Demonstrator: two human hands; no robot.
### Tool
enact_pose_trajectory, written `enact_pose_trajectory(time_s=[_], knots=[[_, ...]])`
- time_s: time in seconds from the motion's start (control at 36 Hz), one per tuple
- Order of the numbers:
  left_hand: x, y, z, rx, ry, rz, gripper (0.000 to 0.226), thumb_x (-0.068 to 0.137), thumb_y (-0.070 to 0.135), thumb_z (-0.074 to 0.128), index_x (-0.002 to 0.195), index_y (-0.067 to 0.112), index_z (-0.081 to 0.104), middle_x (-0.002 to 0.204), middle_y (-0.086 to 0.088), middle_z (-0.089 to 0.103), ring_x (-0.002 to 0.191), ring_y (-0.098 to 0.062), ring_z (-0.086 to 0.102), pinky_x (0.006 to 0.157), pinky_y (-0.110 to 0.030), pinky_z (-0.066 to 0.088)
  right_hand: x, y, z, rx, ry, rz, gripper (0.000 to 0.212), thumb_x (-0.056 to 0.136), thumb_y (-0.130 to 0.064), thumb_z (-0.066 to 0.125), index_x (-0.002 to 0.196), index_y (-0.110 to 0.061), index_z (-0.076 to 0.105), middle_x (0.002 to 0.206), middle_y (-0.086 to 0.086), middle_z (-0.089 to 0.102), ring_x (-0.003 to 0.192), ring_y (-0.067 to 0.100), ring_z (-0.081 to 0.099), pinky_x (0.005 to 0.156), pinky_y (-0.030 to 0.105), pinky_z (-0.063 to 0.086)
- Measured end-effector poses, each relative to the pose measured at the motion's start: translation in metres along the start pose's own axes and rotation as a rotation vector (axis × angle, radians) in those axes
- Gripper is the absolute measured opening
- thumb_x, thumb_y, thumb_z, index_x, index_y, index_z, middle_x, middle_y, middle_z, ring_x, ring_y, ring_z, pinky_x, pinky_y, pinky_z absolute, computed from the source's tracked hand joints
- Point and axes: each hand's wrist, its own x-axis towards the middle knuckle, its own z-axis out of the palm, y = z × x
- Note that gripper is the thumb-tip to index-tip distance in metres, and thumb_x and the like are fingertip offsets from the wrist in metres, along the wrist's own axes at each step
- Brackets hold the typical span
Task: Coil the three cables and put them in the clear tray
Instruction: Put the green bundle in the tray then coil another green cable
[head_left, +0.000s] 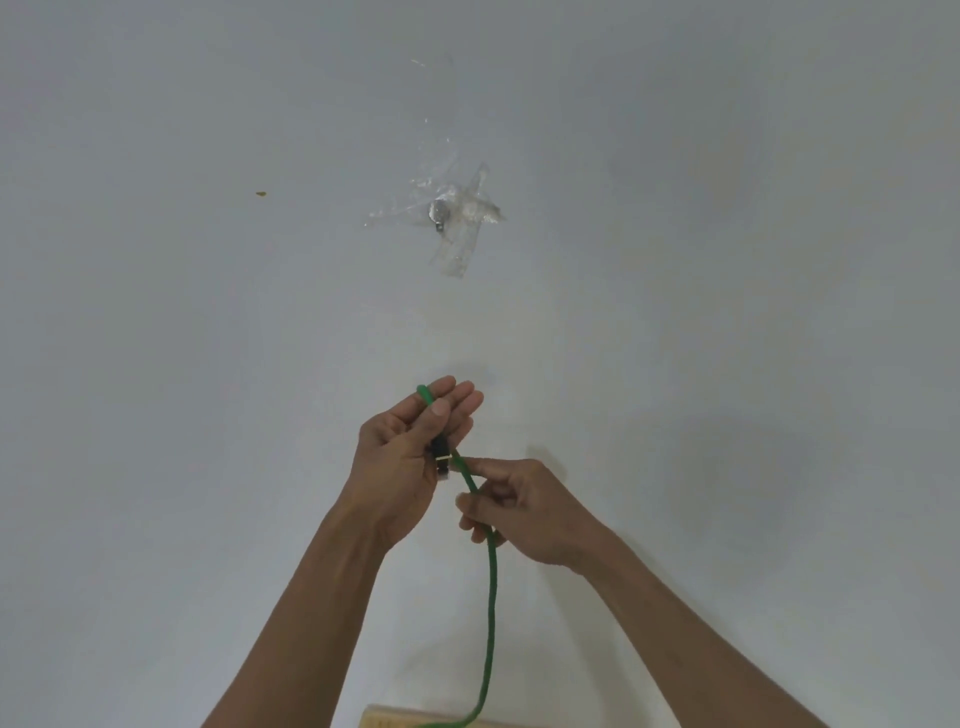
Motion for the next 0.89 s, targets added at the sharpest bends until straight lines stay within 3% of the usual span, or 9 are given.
enact_pose_trajectory(time_s=[0.17,0.25,0.31,0.42,0.53,0.64,0.72,0.81,0.89], knots=[[0.001,-0.013,-0.010,0.184,0.068,0.105,0.031,0.097,0.005,0.055,0.127,0.003,0.061,0.121,-0.012,0.072,0.116,-0.025,0.067,0.108,-0.045,0.044,-0.001,-0.007,-0.005,-0.096,-0.083,0.046,0.012,0.094,-0.021,0.068,0.104,-0.014,0.070,0.086,0.004,0.078,0.078,0.016,0.076,0.068,0.018,0.053],[0.003,-0.013,-0.014,0.381,0.104,0.202,0.026,0.099,0.011,0.055,0.123,0.011,0.065,0.116,-0.004,0.074,0.115,-0.019,0.068,0.104,-0.047,0.046,-0.007,-0.004,-0.005,-0.021,-0.186,0.103,0.010,0.097,-0.022,0.064,0.098,-0.013,0.062,0.089,0.008,0.079,0.089,0.020,0.076,0.084,0.036,0.059],[0.007,-0.010,-0.018,0.520,0.121,0.258,0.027,0.101,0.011,0.053,0.126,0.007,0.063,0.115,-0.002,0.075,0.112,-0.014,0.069,0.103,-0.040,0.050,-0.010,0.002,-0.002,0.135,-0.214,0.124,0.013,0.098,-0.020,0.062,0.103,-0.009,0.058,0.083,0.010,0.075,0.087,0.029,0.076,0.094,0.049,0.057],[0.017,-0.011,-0.030,0.941,0.053,0.356,0.025,0.103,0.011,0.049,0.123,0.007,0.062,0.110,0.004,0.074,0.104,-0.002,0.069,0.100,-0.026,0.051,-0.005,0.011,0.004,0.048,-0.125,0.040,0.019,0.100,-0.020,0.060,0.118,-0.019,0.065,0.071,0.000,0.060,0.066,0.017,0.064,0.076,0.034,0.060],[0.020,-0.011,-0.044,1.223,-0.057,0.302,0.018,0.104,0.018,0.046,0.109,0.012,0.062,0.098,0.007,0.074,0.090,0.001,0.069,0.078,-0.005,0.047,0.006,0.008,0.008,-0.075,-0.028,-0.025,0.019,0.101,-0.018,0.055,0.114,-0.017,0.069,0.066,-0.011,0.053,0.060,0.011,0.051,0.063,0.027,0.047],[0.018,-0.005,-0.053,1.362,-0.106,0.255,0.023,0.105,0.021,0.041,0.101,0.008,0.059,0.092,0.001,0.071,0.086,-0.009,0.068,0.069,-0.007,0.047,0.016,0.010,0.021,-0.076,0.034,-0.086,0.016,0.099,-0.021,0.055,0.104,-0.019,0.070,0.071,-0.005,0.054,0.063,0.013,0.049,0.064,0.036,0.049],[0.017,0.001,-0.060,1.439,-0.083,0.237,0.023,0.105,0.019,0.039,0.098,0.007,0.058,0.091,0.000,0.070,0.087,-0.017,0.067,0.073,-0.020,0.052,0.021,0.013,0.037,0.000,0.054,-0.069,0.016,0.097,-0.018,0.058,0.106,-0.018,0.072,0.080,0.009,0.063,0.069,0.017,0.058,0.071,0.040,0.059],[0.014,0.005,-0.066,1.518,-0.070,0.246,0.021,0.104,0.015,0.039,0.096,0.010,0.058,0.092,0.001,0.069,0.088,-0.018,0.066,0.076,-0.030,0.055,0.024,0.015,0.062,0.069,0.013,0.003,0.020,0.094,-0.005,0.060,0.109,-0.013,0.071,0.083,0.000,0.072,0.074,0.015,0.068,0.081,0.037,0.060],[0.010,0.006,-0.074,1.632,-0.055,0.234,0.021,0.103,0.016,0.038,0.097,0.009,0.058,0.092,-0.002,0.070,0.086,-0.022,0.067,0.077,-0.040,0.056,0.030,0.016,0.086,0.069,0.039,0.065,0.024,0.089,0.001,0.061,0.105,-0.014,0.070,0.082,0.001,0.077,0.070,0.013,0.068,0.079,0.040,0.058]])
